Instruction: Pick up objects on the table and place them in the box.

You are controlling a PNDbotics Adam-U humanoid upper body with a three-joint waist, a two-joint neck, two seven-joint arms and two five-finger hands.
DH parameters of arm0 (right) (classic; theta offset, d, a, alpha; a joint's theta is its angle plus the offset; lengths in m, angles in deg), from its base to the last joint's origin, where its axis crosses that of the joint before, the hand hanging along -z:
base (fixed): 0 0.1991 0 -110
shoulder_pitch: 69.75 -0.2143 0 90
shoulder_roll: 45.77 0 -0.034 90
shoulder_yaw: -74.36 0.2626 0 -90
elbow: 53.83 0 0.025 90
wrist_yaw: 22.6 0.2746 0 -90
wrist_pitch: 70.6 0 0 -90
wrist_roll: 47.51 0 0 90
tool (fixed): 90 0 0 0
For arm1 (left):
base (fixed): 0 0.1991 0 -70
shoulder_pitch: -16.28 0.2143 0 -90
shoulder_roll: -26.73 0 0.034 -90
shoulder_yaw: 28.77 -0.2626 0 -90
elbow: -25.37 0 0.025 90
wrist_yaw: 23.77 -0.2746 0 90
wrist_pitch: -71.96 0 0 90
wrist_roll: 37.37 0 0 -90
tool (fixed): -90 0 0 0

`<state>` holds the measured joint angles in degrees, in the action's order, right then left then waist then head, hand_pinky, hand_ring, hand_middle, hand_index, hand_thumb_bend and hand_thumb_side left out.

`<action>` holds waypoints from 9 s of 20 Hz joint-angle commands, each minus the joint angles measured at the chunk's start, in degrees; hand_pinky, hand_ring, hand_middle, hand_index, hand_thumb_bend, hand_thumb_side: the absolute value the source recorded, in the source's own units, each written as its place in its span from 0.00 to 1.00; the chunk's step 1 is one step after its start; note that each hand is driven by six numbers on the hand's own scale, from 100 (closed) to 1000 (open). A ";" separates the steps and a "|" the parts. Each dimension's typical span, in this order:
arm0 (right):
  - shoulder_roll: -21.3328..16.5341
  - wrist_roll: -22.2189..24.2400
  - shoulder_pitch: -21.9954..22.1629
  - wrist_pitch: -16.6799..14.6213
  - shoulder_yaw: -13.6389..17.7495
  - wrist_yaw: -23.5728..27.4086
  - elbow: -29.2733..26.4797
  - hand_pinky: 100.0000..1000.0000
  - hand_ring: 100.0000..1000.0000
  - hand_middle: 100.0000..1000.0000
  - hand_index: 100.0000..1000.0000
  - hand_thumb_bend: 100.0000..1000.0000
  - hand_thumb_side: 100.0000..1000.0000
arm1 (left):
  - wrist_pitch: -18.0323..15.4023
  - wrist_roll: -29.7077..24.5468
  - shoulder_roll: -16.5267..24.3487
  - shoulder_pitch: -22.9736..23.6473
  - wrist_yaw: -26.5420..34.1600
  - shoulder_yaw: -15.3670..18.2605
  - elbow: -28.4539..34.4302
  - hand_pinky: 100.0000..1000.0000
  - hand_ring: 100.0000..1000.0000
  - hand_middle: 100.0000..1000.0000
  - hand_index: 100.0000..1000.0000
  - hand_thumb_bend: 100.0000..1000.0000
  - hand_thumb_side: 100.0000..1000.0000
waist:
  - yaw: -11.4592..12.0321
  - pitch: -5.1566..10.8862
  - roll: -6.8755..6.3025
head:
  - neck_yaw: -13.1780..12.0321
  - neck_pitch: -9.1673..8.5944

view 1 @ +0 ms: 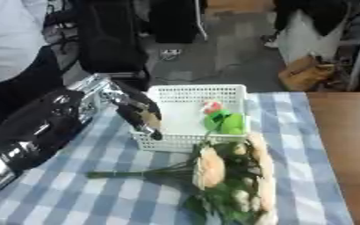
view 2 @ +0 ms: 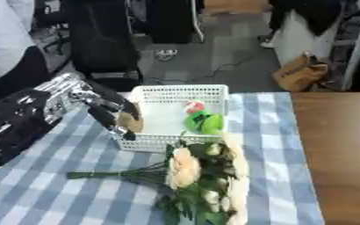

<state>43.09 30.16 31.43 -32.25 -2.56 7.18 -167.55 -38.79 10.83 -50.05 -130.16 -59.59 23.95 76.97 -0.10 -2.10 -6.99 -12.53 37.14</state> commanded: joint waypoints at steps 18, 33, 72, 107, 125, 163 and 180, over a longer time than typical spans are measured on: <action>-2.38 0.46 0.33 -0.32 0.06 0.90 -0.87 0.69 0.75 0.58 0.63 0.00 0.97 | 3.50 -10.17 11.25 4.74 18.80 -5.99 24.88 0.78 0.94 0.94 1.00 0.48 1.00 | 0.13 1.91 -0.47 | 0.36 0.77; -2.72 0.59 0.69 -0.32 0.31 1.30 -0.87 0.69 0.75 0.58 0.62 0.00 0.97 | 12.61 -10.17 15.08 8.15 25.71 -7.45 34.02 0.80 0.98 0.99 1.00 0.45 1.00 | 0.26 2.28 -0.71 | 0.27 1.27; -2.64 1.23 0.68 -0.32 0.09 1.77 -0.87 0.69 0.75 0.58 0.60 0.00 0.98 | 25.00 -10.17 13.19 8.15 16.70 -6.73 36.67 0.99 1.00 1.00 1.00 0.62 1.00 | 0.02 2.26 -0.61 | 0.60 1.50; -2.48 2.27 0.41 -0.32 -0.04 2.96 -0.87 0.69 0.74 0.57 0.59 0.00 0.97 | 19.93 -10.17 4.78 7.29 7.71 -8.45 27.08 0.98 1.00 1.00 1.00 0.59 1.00 | -0.55 2.02 -0.18 | 0.34 0.98; -2.46 2.71 0.44 -0.32 -0.09 3.47 -0.87 0.69 0.74 0.57 0.59 0.00 0.96 | 22.37 -10.17 2.65 6.79 3.33 -7.48 25.72 0.98 1.00 1.00 1.00 0.59 1.00 | -0.61 2.01 -0.01 | 0.13 0.59; -2.48 3.03 0.29 -0.32 0.08 4.37 -0.87 0.69 0.74 0.57 0.59 0.00 0.96 | 17.12 -10.17 -3.46 6.32 1.01 -7.11 13.96 0.99 1.00 1.00 1.00 0.65 1.00 | -1.09 1.90 0.19 | -0.02 0.27; -2.56 3.28 0.14 -0.32 0.10 4.95 -0.87 0.69 0.74 0.57 0.59 0.00 0.95 | 16.13 -10.17 -5.10 5.98 -2.42 -5.87 11.32 0.99 1.00 1.00 1.00 0.63 1.00 | -1.29 1.83 0.26 | -0.16 0.03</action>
<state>42.11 33.22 31.89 -32.38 -2.62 11.91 -167.55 -22.76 0.63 -56.08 -122.81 -61.37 17.14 87.77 -1.48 -1.05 -7.01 -12.62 37.62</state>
